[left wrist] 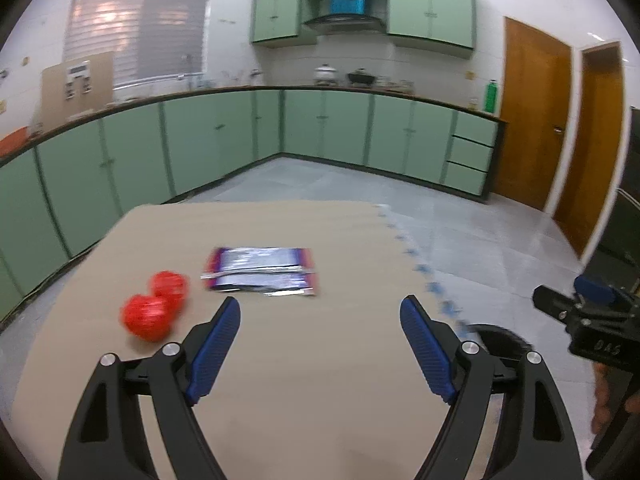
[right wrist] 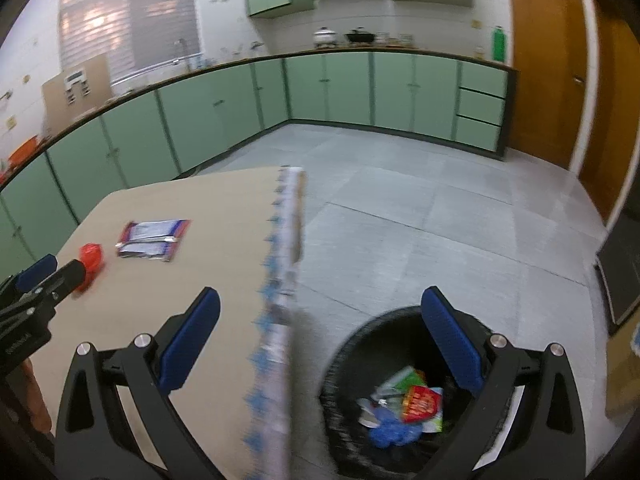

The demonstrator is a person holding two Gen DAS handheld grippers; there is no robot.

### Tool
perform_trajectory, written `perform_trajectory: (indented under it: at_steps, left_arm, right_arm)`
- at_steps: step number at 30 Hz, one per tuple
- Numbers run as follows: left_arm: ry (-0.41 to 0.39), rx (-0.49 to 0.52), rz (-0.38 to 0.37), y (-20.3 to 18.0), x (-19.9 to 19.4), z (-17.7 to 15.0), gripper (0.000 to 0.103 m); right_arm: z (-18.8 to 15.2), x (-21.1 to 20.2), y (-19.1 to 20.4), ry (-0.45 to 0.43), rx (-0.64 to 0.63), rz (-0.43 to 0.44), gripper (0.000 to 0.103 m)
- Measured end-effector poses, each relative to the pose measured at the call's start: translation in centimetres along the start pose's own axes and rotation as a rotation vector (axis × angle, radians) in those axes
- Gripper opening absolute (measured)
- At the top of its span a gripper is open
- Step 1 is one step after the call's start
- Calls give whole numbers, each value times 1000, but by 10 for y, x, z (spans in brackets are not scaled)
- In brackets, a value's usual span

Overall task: Collect trash
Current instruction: 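Move both tools back over the table toward the red bag and wrapper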

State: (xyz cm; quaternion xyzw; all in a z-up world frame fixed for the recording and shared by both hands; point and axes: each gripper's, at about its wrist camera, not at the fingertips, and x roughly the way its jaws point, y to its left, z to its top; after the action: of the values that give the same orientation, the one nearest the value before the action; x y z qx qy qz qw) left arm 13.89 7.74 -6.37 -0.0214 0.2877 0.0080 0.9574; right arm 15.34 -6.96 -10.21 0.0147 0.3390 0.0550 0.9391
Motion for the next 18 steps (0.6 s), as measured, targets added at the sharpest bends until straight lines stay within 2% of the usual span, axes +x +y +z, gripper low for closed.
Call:
perform_trajectory:
  at_steps: [9, 18]
  left_arm:
    - [13, -59, 157, 90, 16, -8, 81]
    - [56, -96, 189, 131, 50, -8, 81]
  right_arm:
    - [17, 33, 82, -13, -50, 81, 98]
    - [38, 73, 140, -9, -92, 128, 98]
